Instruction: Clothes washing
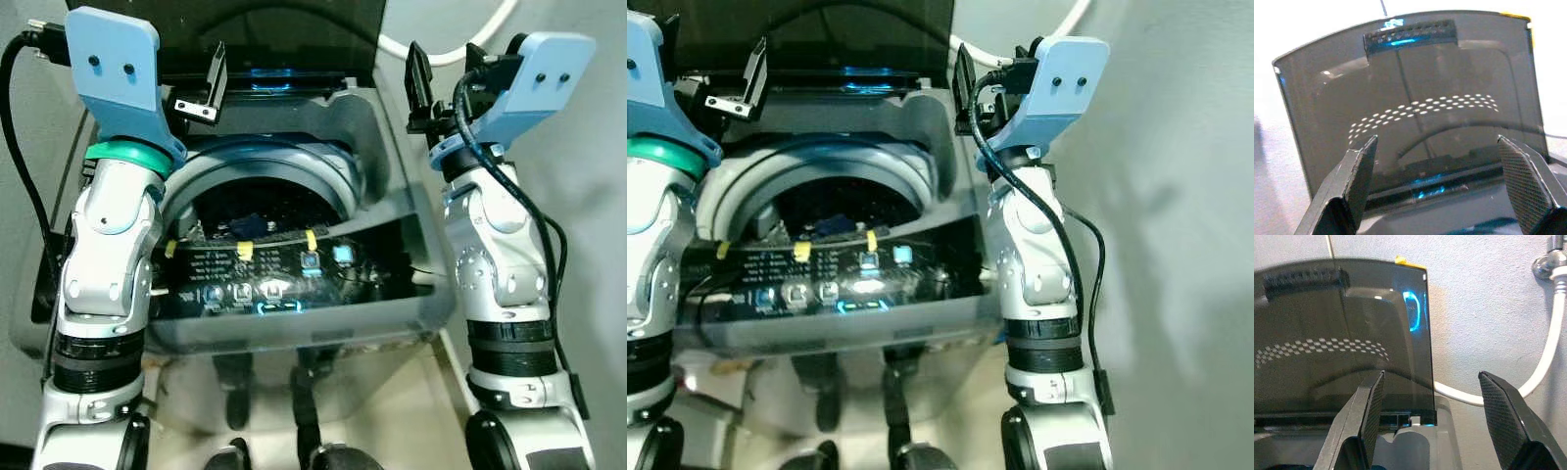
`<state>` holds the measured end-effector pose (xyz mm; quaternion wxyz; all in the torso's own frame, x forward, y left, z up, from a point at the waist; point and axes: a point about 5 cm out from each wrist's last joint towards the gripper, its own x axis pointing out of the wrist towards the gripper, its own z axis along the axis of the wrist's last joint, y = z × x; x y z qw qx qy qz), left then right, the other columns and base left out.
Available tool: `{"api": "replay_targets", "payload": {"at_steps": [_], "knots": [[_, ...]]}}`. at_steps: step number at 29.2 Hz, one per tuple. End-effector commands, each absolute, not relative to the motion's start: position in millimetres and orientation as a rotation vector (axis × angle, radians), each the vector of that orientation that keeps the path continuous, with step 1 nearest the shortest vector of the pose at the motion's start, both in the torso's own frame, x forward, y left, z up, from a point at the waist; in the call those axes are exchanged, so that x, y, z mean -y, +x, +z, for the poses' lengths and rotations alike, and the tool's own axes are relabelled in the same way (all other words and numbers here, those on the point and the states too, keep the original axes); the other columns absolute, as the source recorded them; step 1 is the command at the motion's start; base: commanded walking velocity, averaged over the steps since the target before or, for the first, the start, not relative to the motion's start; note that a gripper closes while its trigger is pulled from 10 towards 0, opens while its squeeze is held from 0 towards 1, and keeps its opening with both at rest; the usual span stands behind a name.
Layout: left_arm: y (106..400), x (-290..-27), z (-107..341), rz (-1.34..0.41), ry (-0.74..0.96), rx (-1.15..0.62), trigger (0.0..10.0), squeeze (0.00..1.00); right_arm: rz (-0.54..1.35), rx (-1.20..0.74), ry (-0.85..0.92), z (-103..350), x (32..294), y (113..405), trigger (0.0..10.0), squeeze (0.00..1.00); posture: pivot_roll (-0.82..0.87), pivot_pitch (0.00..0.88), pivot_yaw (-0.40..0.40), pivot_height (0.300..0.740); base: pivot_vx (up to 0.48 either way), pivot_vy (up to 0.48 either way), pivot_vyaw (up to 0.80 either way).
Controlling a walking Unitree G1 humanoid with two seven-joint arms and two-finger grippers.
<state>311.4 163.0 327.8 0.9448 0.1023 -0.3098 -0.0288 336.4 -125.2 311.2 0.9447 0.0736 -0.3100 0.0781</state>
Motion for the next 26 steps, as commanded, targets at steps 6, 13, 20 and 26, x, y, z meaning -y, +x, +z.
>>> {"api": "replay_targets", "payload": {"at_steps": [6,13,20,26], "knots": [[310.7,-162.6,327.7,-0.064,0.207,0.644,10.0,0.0,0.161,0.615,0.129,308.0,124.1,337.8,10.0,0.0,0.04,0.057,0.008,0.74,-0.356,0.0,0.0],[311.0,-162.1,327.6,-0.066,0.206,0.648,10.0,0.0,0.168,0.618,0.118,308.3,122.8,337.8,10.0,0.0,0.04,0.052,0.007,0.74,-0.356,0.0,0.0],[311.5,-161.6,327.2,-0.068,0.206,0.651,10.0,0.0,0.178,0.616,0.106,307.8,121.2,338.1,10.0,0.0,0.04,0.049,0.006,0.74,-0.354,0.0,0.0],[311.5,-160.8,327.4,-0.069,0.206,0.653,10.0,0.0,0.183,0.613,0.092,307.3,120.5,339.0,10.0,0.0,0.04,0.043,0.005,0.74,-0.354,0.0,0.0]]}}
